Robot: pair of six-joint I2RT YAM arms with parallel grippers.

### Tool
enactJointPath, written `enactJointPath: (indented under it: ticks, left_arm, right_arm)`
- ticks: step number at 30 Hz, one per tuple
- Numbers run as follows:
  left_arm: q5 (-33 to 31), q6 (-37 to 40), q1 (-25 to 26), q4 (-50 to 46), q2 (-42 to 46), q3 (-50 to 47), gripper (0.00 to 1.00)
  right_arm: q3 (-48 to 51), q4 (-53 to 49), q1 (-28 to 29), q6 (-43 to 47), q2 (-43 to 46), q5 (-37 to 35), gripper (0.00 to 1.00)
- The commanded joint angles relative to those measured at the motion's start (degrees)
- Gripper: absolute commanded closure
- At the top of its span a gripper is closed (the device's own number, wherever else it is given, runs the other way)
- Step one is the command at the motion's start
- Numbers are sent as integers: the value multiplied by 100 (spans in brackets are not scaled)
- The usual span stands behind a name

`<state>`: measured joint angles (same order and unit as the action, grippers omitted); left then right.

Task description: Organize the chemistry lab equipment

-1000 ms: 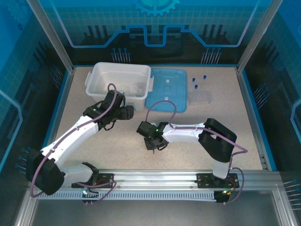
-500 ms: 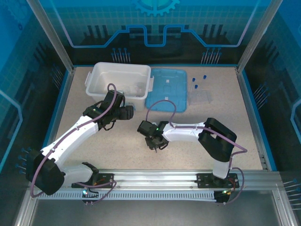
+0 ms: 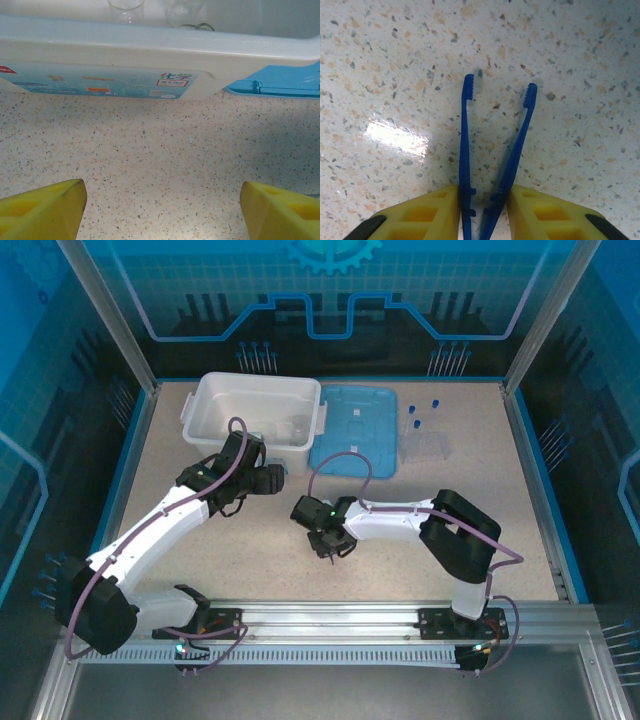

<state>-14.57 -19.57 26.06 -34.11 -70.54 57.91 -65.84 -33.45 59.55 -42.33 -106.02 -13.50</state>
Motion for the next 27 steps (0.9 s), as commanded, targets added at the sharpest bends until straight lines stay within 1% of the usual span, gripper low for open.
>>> enactJointPath:
  ticks: [1, 7, 10, 13, 18, 21, 27]
  left_arm:
    - [88, -48, -40, 53, -74, -43, 19]
    - [95, -53, -58, 56, -65, -45, 19]
    - [95, -51, -66, 45, -47, -52, 19]
    - [97, -50, -69, 40, -22, -43, 19]
    - [96, -53, -75, 2, 10, 0, 19]
    - [77, -53, -92, -25, 47, 27, 19]
    - [168, -138, -305, -55, 235, 62, 19]
  right_arm:
    - [-139, -13, -66, 69, -165, -50, 67]
    - [-186, -12, -71, 84, -234, -39, 68]
    - [-177, -12, -67, 108, -253, -30, 71]
    - [-184, -38, -67, 145, -237, -61, 76]
    - [-207, -56, -92, 279, -145, -74, 80]
    - [-248, -54, -109, 445, -28, -99, 81]
    - [-503, -119, -160, 985, 434, -177, 81]
